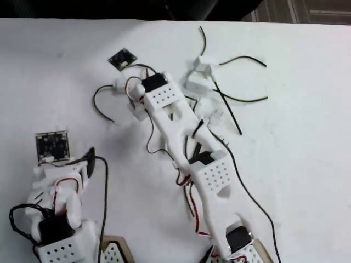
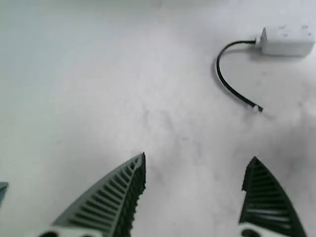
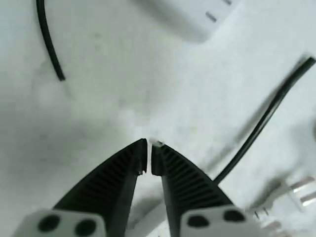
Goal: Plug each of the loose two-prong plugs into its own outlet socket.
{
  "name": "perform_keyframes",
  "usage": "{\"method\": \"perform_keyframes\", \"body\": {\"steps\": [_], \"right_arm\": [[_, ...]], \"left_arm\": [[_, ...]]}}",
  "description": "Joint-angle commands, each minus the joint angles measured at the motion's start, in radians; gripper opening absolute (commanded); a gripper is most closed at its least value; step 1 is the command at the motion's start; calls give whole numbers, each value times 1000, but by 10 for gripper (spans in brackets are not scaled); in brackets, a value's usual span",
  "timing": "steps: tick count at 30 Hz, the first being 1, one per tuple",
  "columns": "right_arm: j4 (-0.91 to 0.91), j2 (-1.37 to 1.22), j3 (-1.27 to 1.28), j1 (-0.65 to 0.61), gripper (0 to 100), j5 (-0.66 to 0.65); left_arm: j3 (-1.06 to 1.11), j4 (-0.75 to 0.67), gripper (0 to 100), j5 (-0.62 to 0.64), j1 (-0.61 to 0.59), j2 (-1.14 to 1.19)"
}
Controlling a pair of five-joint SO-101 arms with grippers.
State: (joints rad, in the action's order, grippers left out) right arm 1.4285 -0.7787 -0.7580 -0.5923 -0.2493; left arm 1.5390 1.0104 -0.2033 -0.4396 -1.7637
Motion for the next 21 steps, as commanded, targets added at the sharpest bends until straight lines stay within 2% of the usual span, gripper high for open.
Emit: {"method": "perform_keyframes", "body": {"steps": [1,4,6,13,21], "right_arm": [[180,143,-6,-13,18,5],[289,217,-5,-21,18,84],[291,280,38,-25,18,112],[272,657,494,-117,18,117],[24,1182,1122,-93,18,118]], "left_arm": [[-72,-69,312,18,-47,-12],[-163,-52,262,18,-68,-5],[-226,-26,237,18,-70,-5],[-367,40,255,-6,-67,38],[-647,32,255,-44,-65,579]]}}
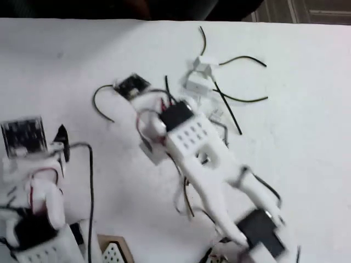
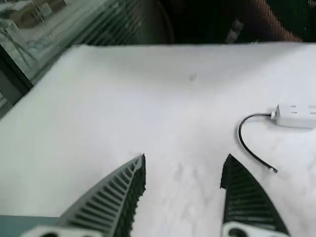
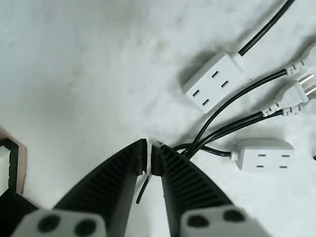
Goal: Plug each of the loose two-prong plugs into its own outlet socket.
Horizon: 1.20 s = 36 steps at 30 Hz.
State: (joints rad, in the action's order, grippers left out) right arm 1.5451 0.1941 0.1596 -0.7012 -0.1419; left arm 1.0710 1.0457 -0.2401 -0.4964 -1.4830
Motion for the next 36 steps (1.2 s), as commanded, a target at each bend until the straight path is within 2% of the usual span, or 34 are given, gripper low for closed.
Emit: {"method": "perform_keyframes", "body": {"steps": [1,3,7,11,14,19,28,33,36], "right_arm": [[-122,271,275,22,18,12],[-176,387,394,41,18,55],[-236,584,554,77,18,175],[-274,719,657,91,18,187],[-325,776,732,99,18,187],[-404,822,821,128,18,187],[-417,829,844,128,18,187],[-415,829,844,128,18,187],[-414,829,844,128,18,187]], "left_arm": [[-226,-3,255,-9,-8,375],[-315,-3,255,-14,-5,519],[-463,3,255,-114,64,791],[-597,-3,264,-149,127,1044],[-721,2,321,-155,153,1237],[-944,3,346,-157,188,1552],[-1363,3,340,-150,214,2045],[-1585,6,263,-157,209,2273],[-1706,77,227,-158,214,2377]]}}
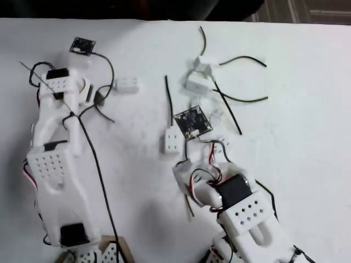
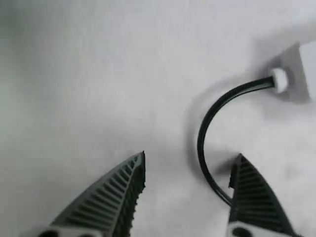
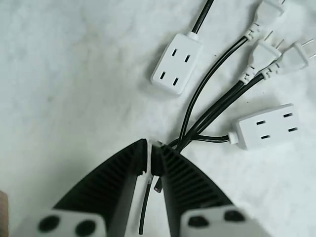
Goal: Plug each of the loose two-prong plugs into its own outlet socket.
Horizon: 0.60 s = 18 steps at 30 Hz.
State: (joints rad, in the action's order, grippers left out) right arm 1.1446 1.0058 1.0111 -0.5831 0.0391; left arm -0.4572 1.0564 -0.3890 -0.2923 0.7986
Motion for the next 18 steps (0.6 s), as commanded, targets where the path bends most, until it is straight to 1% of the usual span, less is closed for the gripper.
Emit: {"method": "perform_keyframes", "body": {"steps": [1,4,8,10,14,18], "right_arm": [[-13,18,-8,10,18,6],[-13,18,-8,10,18,6],[-12,18,-8,12,18,6],[-12,18,-8,12,18,6],[-10,18,-8,12,18,6],[-10,19,-8,12,18,6]], "left_arm": [[-224,104,216,-9,12,125],[-364,227,170,-18,22,197],[-534,427,75,-138,45,259],[-605,529,25,-164,62,282],[-718,723,21,-166,85,303],[-726,733,21,-146,87,278]]}}
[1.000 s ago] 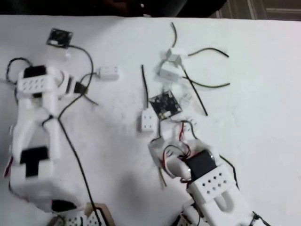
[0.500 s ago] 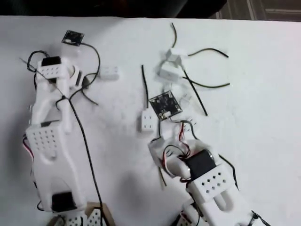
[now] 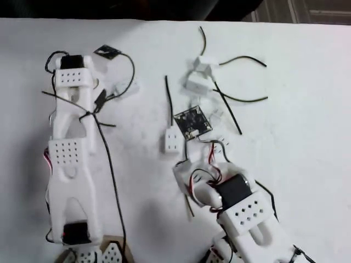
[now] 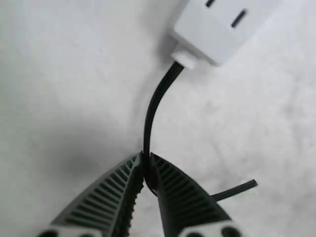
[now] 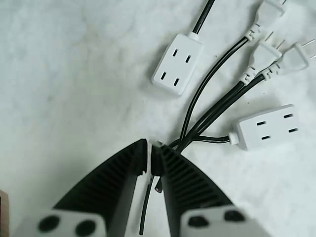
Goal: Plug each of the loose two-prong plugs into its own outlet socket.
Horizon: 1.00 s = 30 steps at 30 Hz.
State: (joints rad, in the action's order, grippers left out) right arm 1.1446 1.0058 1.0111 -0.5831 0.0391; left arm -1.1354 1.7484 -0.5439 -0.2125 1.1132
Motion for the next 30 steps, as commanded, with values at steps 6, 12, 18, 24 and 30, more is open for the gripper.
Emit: {"method": "perform_keyframes", "body": {"steps": [6,12,18,24,30], "right_arm": [[-10,19,-8,13,18,6],[-10,19,-12,76,18,6],[-12,19,-14,76,18,6],[-12,19,-14,76,18,6],[-12,19,-14,76,18,6]], "left_arm": [[163,41,21,20,7,-171],[551,37,21,-21,12,-453],[1057,-98,21,-117,10,-791],[1576,-334,22,-161,15,-1138],[1832,-399,59,-160,48,-1391]]}}
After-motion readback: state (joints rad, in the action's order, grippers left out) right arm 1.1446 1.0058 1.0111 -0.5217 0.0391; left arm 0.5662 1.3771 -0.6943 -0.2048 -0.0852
